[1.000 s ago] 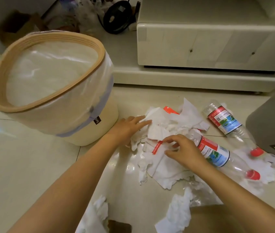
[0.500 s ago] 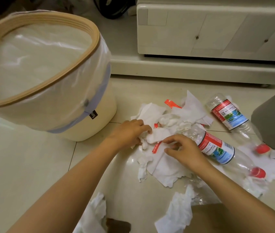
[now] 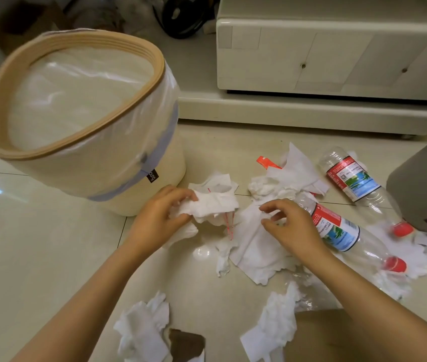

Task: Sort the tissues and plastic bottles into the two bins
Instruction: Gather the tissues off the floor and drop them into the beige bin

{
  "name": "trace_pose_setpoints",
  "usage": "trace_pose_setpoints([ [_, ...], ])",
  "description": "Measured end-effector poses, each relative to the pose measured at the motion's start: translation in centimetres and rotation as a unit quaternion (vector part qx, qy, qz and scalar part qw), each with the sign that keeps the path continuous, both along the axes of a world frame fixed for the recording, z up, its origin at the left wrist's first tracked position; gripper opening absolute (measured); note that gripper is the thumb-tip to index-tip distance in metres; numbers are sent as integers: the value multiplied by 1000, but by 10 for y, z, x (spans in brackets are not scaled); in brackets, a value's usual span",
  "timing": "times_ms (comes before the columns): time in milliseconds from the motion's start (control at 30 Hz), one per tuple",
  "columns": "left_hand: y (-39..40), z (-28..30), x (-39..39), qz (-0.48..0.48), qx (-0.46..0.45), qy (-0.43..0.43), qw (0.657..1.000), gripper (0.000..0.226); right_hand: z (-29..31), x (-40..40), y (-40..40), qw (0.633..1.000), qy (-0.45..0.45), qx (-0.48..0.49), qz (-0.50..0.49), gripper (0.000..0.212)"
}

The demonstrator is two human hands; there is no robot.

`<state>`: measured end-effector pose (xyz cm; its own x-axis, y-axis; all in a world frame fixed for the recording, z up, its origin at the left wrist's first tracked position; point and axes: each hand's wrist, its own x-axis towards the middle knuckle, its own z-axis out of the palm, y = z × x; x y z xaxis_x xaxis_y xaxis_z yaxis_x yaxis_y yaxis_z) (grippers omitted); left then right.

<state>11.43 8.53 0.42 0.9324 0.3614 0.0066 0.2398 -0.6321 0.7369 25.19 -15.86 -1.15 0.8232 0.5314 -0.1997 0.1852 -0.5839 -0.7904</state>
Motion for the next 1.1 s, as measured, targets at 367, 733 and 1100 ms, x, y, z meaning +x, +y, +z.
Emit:
trace_pose_setpoints([
  [367,2,13,-74,64,-14,45,997,23,-6,-8,41,952,-111,-157,240,73],
  [733,12,2,-87,154,-59,45,985,31,-25,10,119,930,-72,-224,283,90],
  [1100,9,-11,-86,228,-94,66,967,22,-26,-4,113,920,-38,-210,327,80],
])
